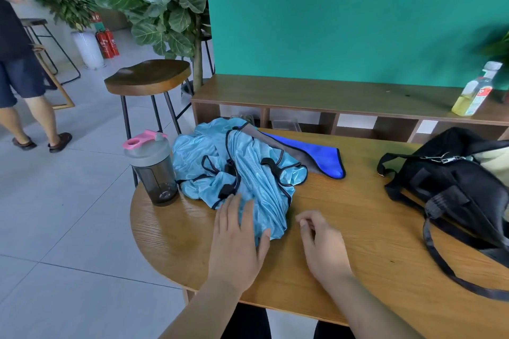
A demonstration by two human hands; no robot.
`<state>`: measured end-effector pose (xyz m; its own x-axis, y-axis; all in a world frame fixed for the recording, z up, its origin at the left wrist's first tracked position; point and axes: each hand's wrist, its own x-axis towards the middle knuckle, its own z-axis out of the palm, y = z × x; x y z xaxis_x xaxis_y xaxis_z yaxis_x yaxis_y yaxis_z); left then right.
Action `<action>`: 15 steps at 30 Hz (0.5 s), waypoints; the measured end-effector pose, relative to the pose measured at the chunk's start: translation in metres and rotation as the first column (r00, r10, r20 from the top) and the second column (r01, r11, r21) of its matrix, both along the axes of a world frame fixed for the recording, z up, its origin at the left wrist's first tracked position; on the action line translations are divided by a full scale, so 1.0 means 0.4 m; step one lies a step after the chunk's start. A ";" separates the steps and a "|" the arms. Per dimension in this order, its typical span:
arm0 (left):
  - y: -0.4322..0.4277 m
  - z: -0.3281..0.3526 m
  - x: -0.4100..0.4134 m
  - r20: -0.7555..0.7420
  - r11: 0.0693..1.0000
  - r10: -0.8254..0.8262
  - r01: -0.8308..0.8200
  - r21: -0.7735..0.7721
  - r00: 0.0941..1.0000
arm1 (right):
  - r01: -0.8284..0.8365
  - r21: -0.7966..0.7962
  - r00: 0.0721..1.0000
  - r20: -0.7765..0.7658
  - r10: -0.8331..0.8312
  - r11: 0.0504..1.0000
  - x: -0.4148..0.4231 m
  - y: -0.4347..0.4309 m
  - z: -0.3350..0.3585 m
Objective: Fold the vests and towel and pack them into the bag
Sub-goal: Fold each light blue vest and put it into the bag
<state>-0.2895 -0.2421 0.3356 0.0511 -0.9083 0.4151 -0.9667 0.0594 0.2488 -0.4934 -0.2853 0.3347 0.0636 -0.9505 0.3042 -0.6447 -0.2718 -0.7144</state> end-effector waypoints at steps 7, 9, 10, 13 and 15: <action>-0.014 -0.030 0.011 0.174 0.941 -0.203 0.241 -0.238 0.964 | -0.202 -0.065 0.884 -0.442 0.154 0.977 0.024 0.019 -0.011; -0.006 -0.025 0.004 0.215 0.896 -0.294 0.347 -0.276 0.931 | -0.178 -0.153 0.914 -0.391 0.106 0.972 0.024 0.014 -0.022; -0.001 -0.020 0.001 0.200 0.893 -0.311 0.358 -0.274 0.929 | -0.158 -0.190 0.941 -0.326 0.090 0.969 0.020 0.011 -0.021; 0.012 0.002 -0.002 0.083 0.940 -0.250 0.262 -0.218 0.965 | 0.076 -0.017 0.989 0.129 -0.073 0.997 -0.010 0.012 0.011; 0.017 0.018 -0.006 0.028 0.973 -0.196 0.198 -0.118 0.980 | 0.294 0.115 0.851 0.420 -0.314 0.949 -0.037 0.001 0.018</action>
<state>-0.2921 -0.2352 0.3428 -0.1313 -0.8434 0.5210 -0.9371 0.2771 0.2124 -0.5080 -0.2851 0.3418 -0.3575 -0.9140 0.1916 -0.3178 -0.0739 -0.9453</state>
